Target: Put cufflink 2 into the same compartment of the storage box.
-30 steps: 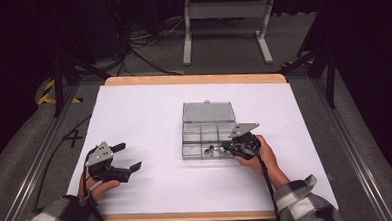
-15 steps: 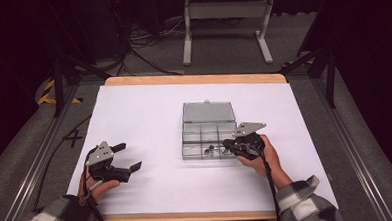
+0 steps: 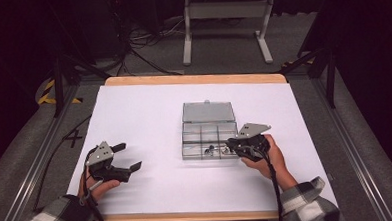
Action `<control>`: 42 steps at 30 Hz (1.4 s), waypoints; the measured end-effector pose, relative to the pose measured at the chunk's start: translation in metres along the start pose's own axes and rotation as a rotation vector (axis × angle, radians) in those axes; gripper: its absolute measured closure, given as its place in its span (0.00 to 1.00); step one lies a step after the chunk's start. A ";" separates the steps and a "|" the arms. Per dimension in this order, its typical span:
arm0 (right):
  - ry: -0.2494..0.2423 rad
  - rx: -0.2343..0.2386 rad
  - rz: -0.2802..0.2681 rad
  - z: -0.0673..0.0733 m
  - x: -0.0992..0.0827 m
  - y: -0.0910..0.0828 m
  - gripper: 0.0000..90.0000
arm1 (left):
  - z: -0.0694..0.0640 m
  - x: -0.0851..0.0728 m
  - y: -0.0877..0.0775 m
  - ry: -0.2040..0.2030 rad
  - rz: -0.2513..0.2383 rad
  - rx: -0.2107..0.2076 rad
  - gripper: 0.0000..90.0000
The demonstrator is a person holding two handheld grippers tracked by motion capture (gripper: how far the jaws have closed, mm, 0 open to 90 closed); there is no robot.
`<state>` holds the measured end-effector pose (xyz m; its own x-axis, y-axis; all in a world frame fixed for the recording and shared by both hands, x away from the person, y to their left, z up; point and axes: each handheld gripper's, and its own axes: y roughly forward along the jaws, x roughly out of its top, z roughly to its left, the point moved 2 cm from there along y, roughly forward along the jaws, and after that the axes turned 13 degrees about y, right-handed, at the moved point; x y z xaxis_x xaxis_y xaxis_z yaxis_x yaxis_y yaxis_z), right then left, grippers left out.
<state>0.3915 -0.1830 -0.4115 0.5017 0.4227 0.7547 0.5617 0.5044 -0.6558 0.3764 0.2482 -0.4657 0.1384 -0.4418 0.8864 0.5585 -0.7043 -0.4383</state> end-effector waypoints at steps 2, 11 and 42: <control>-0.007 -0.019 0.001 -0.001 0.000 -0.004 0.87 | 0.000 0.000 0.000 -0.001 0.000 -0.002 0.09; -0.030 -0.049 -0.017 -0.002 -0.003 -0.018 0.81 | 0.000 0.000 0.000 0.000 0.000 -0.002 0.09; -0.054 -0.125 -0.043 -0.013 -0.037 -0.057 0.56 | 0.000 0.000 0.000 -0.004 0.005 -0.010 0.09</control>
<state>0.3495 -0.2374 -0.4020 0.4408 0.4445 0.7798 0.6610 0.4270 -0.6170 0.3770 0.2481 -0.4658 0.1449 -0.4430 0.8847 0.5494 -0.7076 -0.4443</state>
